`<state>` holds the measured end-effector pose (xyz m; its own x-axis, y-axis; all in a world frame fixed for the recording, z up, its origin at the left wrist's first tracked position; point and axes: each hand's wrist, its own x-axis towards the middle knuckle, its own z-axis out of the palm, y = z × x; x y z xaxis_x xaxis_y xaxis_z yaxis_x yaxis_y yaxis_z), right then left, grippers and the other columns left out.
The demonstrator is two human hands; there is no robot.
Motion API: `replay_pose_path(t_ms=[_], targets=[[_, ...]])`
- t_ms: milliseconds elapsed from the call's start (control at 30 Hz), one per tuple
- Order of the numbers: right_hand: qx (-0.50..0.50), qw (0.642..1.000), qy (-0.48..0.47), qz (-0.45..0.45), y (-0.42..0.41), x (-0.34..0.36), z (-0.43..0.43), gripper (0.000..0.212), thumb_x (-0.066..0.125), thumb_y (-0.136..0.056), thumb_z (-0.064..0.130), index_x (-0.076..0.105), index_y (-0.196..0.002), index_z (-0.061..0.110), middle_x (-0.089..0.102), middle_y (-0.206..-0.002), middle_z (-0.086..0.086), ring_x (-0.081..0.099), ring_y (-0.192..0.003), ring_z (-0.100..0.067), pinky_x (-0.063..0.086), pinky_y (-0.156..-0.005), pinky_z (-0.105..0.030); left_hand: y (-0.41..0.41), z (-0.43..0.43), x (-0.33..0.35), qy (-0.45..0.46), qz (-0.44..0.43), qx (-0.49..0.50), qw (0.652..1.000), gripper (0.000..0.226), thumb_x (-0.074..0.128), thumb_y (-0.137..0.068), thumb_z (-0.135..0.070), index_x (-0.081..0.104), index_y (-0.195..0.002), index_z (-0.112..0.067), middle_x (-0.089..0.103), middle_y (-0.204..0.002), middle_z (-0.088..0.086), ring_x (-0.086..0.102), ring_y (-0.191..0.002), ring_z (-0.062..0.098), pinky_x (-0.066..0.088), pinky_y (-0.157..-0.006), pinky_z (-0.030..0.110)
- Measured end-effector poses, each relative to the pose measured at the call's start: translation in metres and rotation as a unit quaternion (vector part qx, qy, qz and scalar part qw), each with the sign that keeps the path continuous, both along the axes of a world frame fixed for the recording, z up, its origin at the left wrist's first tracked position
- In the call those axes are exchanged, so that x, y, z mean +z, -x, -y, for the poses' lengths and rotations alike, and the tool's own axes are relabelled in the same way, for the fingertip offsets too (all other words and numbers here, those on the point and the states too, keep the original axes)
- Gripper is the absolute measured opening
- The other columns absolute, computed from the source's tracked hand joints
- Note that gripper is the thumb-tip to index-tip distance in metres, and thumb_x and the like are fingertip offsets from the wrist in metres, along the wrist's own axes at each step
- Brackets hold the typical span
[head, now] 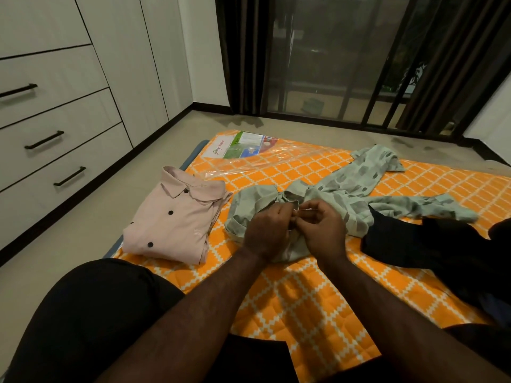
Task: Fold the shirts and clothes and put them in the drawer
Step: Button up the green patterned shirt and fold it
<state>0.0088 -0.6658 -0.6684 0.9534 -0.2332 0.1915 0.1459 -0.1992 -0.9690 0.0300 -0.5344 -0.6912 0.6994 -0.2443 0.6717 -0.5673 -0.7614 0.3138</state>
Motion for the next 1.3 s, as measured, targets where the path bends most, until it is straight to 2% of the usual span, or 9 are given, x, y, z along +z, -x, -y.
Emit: replay_pose_path(t_ms=[100, 167, 433, 600, 833, 1000, 1167, 1233, 1300], targets=[[-0.007, 0.976, -0.201, -0.084, -0.001, 0.003, 0.001, 0.017, 0.073, -0.089, -0.002, 0.068, -0.105, 0.001, 0.074, -0.091, -0.015, 0.074, -0.078, -0.018, 0.061, -0.068, -0.029, -0.004, 0.000, 0.000, 0.090, -0.053, -0.047, 0.993, 0.020, 0.051, -0.091, -0.022, 0.065, -0.102, -0.012, 0.060, -0.103, 0.007, 0.061, -0.084, 0.026, 0.047, -0.060, 0.032], [0.010, 0.960, -0.245, -0.134, -0.002, 0.004, 0.007, 0.017, 0.072, -0.091, 0.000, 0.067, -0.106, -0.006, 0.071, -0.093, -0.019, 0.072, -0.081, -0.023, 0.063, -0.071, -0.032, -0.005, -0.001, -0.001, 0.117, -0.062, -0.057, 0.990, 0.015, 0.061, -0.089, -0.017, 0.066, -0.102, -0.014, 0.051, -0.105, 0.005, 0.056, -0.084, 0.022, 0.050, -0.060, 0.034], [0.016, 0.969, -0.195, -0.150, -0.003, 0.009, 0.011, 0.018, 0.075, -0.085, -0.007, 0.069, -0.102, -0.003, 0.074, -0.095, -0.022, 0.074, -0.082, -0.030, 0.064, -0.071, -0.033, -0.007, 0.000, 0.002, 0.159, -0.127, -0.044, 0.978, 0.022, 0.057, -0.089, -0.014, 0.076, -0.102, -0.013, 0.073, -0.091, 0.004, 0.061, -0.083, 0.011, 0.046, -0.070, 0.026], [-0.030, 0.989, -0.075, -0.120, -0.004, 0.005, 0.013, 0.022, 0.082, -0.082, 0.003, 0.063, -0.092, 0.008, 0.075, -0.084, -0.014, 0.071, -0.077, -0.026, 0.058, -0.063, -0.037, -0.007, 0.007, 0.002, 0.270, -0.249, -0.004, 0.930, 0.015, 0.070, -0.093, -0.032, 0.067, -0.100, -0.019, 0.066, -0.078, -0.011, 0.061, -0.068, -0.002, 0.043, -0.057, 0.013], [-0.022, 0.994, -0.013, -0.104, -0.003, 0.003, 0.013, 0.027, 0.078, -0.082, 0.002, 0.054, -0.077, 0.013, 0.061, -0.071, -0.012, 0.059, -0.068, -0.021, 0.052, -0.059, -0.036, -0.013, 0.009, -0.009, 0.266, -0.324, -0.020, 0.908, 0.022, 0.062, -0.094, -0.032, 0.066, -0.080, -0.015, 0.065, -0.072, -0.002, 0.061, -0.070, 0.017, 0.051, -0.068, 0.042], [0.009, 0.992, -0.066, -0.105, -0.002, 0.011, 0.014, 0.026, 0.075, -0.083, -0.008, 0.053, -0.085, 0.006, 0.060, -0.066, -0.009, 0.059, -0.053, -0.011, 0.047, -0.047, -0.020, -0.015, 0.006, -0.007, 0.295, -0.349, -0.034, 0.889, 0.020, 0.061, -0.100, -0.021, 0.065, -0.083, -0.011, 0.062, -0.073, 0.000, 0.056, -0.070, 0.014, 0.048, -0.070, 0.041], [0.018, 0.991, -0.076, -0.107, -0.004, 0.008, 0.015, 0.023, 0.074, -0.085, -0.006, 0.055, -0.087, 0.008, 0.068, -0.069, -0.006, 0.066, -0.062, -0.013, 0.053, -0.053, -0.024, -0.017, 0.005, -0.008, 0.303, -0.375, -0.023, 0.875, 0.024, 0.065, -0.097, -0.022, 0.063, -0.074, -0.024, 0.060, -0.067, -0.010, 0.056, -0.069, 0.012, 0.047, -0.069, 0.036], [-0.004, 0.989, -0.047, -0.140, -0.008, 0.003, 0.019, 0.015, 0.073, -0.086, 0.001, 0.060, -0.086, 0.009, 0.071, -0.076, -0.008, 0.069, -0.072, -0.021, 0.059, -0.062, -0.035, -0.015, 0.003, -0.007, 0.301, -0.428, -0.022, 0.852, 0.004, 0.070, -0.087, -0.022, 0.070, -0.090, -0.021, 0.068, -0.079, -0.006, 0.061, -0.075, 0.015, 0.053, -0.071, 0.038], [-0.029, 0.984, 0.033, -0.171, -0.010, -0.001, 0.024, 0.005, 0.066, -0.083, 0.016, 0.066, -0.082, 0.012, 0.074, -0.077, -0.008, 0.073, -0.077, -0.027, 0.061, -0.069, -0.047, -0.014, 0.000, -0.007, 0.237, -0.478, -0.013, 0.846, 0.056, 0.070, -0.080, -0.022, 0.059, -0.135, -0.024, 0.069, -0.121, 0.004, 0.066, -0.102, 0.025, 0.056, -0.086, 0.040]])
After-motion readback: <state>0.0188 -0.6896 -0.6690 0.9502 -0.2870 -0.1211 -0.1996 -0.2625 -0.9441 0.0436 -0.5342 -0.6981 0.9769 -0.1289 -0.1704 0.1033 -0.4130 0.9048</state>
